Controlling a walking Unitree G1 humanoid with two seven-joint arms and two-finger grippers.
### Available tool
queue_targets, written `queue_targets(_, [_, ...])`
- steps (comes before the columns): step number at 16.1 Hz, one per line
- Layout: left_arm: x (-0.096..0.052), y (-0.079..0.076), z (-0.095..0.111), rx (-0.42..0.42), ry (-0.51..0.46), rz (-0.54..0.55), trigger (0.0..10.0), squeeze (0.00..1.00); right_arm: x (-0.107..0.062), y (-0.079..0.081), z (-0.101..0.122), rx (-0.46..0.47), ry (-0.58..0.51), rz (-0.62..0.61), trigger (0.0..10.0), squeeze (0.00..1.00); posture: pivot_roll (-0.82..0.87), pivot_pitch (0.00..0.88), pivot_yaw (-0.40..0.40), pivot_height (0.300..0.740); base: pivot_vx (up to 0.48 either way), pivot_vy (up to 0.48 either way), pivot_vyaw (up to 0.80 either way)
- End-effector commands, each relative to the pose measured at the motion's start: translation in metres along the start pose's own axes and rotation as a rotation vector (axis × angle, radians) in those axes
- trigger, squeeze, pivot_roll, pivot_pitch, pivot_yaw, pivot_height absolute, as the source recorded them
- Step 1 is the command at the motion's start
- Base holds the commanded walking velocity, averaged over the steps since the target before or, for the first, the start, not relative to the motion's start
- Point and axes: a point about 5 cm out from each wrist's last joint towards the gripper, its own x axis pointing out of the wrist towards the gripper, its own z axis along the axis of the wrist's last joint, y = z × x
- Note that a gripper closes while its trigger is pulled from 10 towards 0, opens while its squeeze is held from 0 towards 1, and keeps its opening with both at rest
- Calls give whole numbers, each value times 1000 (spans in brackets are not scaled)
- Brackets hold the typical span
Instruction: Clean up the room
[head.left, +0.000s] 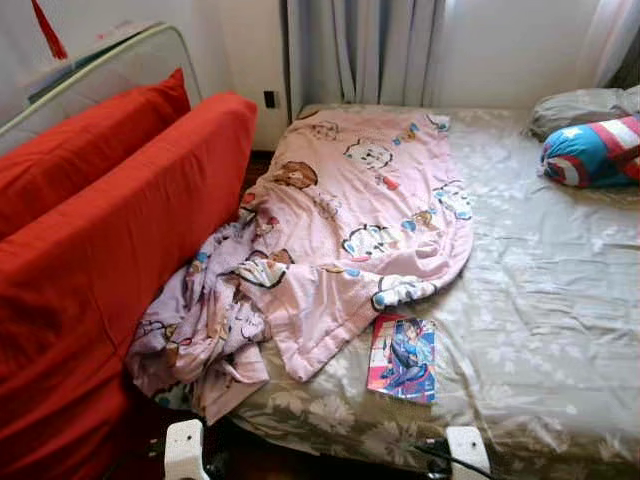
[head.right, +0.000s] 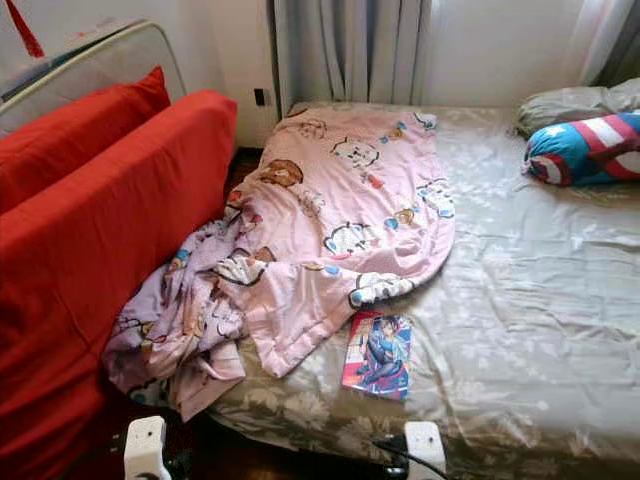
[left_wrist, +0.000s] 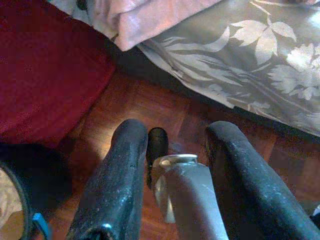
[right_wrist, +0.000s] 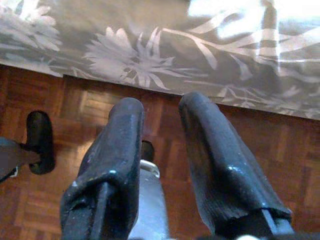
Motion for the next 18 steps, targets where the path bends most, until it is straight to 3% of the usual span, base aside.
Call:
queue_targets(1, [-1,2,-4,-7,14,1,10000,0,0,3,-2,15,2,4,10000,0,-13,40,-8,740,0,0,0])
queue_targets(5, [-1,0,-4,-13,14,-3,10000,0,0,2,-1,14,-8,8,10000,0,-14,40,-11,740,0,0,0])
queue_targets(10, [-1,0,-5,-17,14,-4,10000,0,0,2,0,-3,-12,9,10000,0,-15,45,-15,740,244,0,620])
queue_targets(18, [-1,-1,-5,-20,7,-10,10000,0,0,1,0,15,-15,3,10000,0,-15,49,-18,740,153,0,0])
